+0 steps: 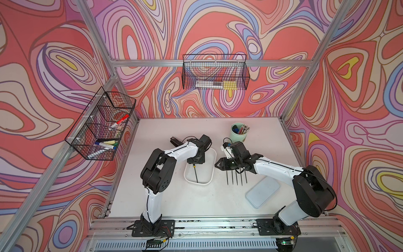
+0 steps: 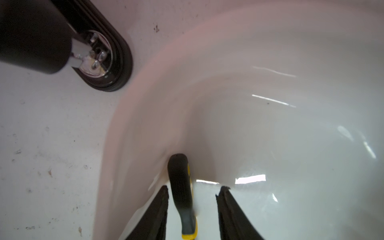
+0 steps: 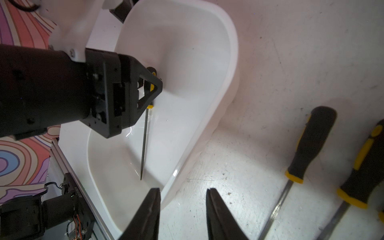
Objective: Take the file tool out of the storage box
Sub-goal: Pick up the file tool from the storage box.
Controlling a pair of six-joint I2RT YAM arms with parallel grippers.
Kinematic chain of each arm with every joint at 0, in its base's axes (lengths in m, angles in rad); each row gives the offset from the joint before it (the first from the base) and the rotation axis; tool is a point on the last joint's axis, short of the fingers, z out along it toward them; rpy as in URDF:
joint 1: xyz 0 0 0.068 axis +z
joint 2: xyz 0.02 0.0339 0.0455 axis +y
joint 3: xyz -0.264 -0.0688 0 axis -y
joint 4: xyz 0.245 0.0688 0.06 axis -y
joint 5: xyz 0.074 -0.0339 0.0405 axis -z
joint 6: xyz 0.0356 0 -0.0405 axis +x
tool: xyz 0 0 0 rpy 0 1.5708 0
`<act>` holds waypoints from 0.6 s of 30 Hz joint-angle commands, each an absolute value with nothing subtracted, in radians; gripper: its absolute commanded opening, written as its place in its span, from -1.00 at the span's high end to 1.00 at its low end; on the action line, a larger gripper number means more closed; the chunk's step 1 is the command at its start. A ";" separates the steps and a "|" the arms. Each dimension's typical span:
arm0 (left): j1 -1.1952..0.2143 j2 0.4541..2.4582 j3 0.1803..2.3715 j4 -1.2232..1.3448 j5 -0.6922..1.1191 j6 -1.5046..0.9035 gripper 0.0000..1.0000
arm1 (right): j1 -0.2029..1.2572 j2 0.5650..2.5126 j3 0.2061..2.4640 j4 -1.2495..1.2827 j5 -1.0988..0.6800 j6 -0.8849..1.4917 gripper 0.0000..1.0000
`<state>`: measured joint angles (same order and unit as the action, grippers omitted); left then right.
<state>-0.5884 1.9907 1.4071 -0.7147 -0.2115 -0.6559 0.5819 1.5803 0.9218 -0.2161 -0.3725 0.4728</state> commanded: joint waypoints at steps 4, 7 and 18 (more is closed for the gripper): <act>-0.579 2.011 1.427 -0.727 -0.215 -0.652 0.29 | 0.577 1.554 0.912 -0.195 -0.358 0.487 0.23; -0.575 2.019 1.431 -0.723 -0.209 -0.645 0.35 | 0.577 1.551 0.911 -0.196 -0.354 0.489 0.23; -0.558 2.047 1.442 -0.669 -0.157 -0.620 0.55 | 0.577 1.547 0.908 -0.192 -0.350 0.492 0.23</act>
